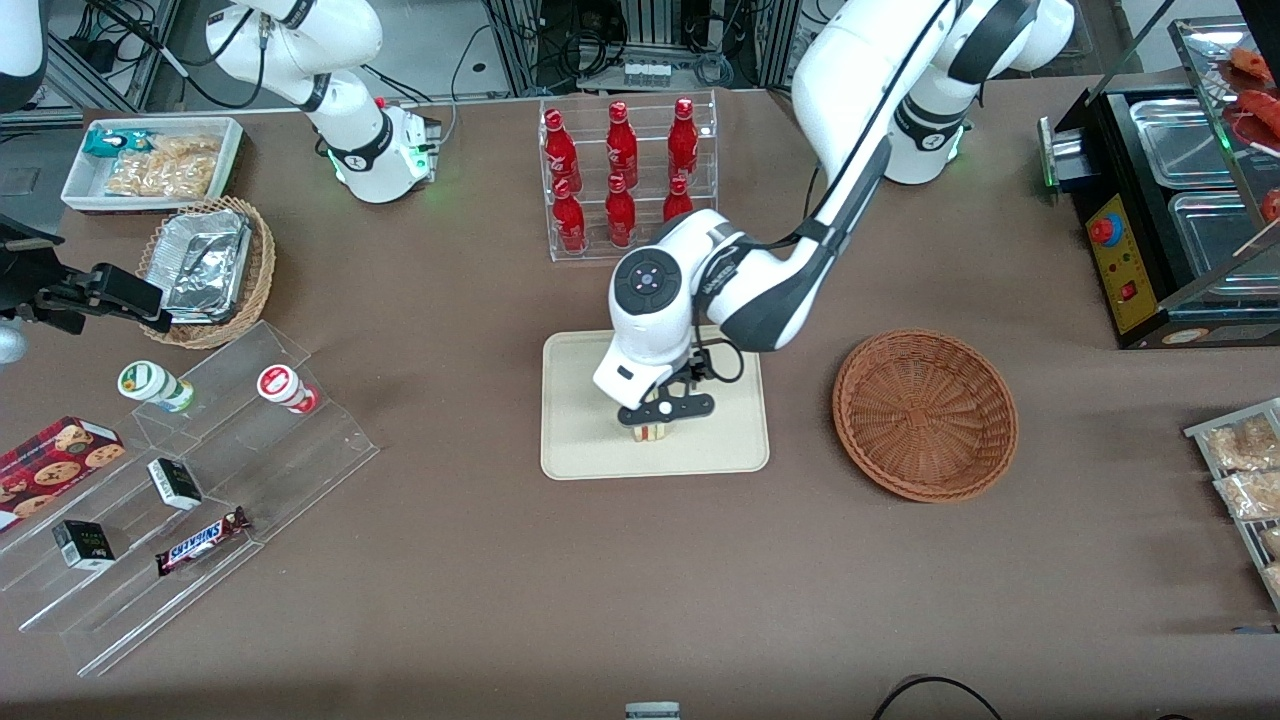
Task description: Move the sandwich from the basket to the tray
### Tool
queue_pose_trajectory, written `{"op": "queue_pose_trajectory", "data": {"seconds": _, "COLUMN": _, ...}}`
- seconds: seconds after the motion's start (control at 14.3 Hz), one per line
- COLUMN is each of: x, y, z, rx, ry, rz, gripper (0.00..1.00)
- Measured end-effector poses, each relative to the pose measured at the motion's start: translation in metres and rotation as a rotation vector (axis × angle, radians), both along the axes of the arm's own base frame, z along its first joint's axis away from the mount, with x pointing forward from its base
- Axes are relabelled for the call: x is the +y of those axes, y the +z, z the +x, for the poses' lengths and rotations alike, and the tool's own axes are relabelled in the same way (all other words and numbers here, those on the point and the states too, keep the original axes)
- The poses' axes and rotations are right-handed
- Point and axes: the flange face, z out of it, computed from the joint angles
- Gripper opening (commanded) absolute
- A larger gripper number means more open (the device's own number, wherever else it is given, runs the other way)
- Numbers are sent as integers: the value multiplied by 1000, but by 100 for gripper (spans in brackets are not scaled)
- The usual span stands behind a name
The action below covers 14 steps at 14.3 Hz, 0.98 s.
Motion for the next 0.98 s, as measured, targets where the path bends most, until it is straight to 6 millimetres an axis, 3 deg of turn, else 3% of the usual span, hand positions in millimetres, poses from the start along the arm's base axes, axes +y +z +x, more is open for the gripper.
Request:
{"op": "queue_pose_trajectory", "data": {"seconds": 0.28, "x": 50, "y": 23, "z": 26, "rx": 11, "ry": 79, "rz": 64, "gripper": 100}}
{"op": "queue_pose_trajectory", "data": {"seconds": 0.56, "x": 127, "y": 43, "z": 54, "rx": 56, "ry": 71, "rz": 42, "gripper": 100}}
{"op": "queue_pose_trajectory", "data": {"seconds": 0.98, "x": 254, "y": 79, "z": 64, "rx": 164, "ry": -30, "rz": -8, "gripper": 100}}
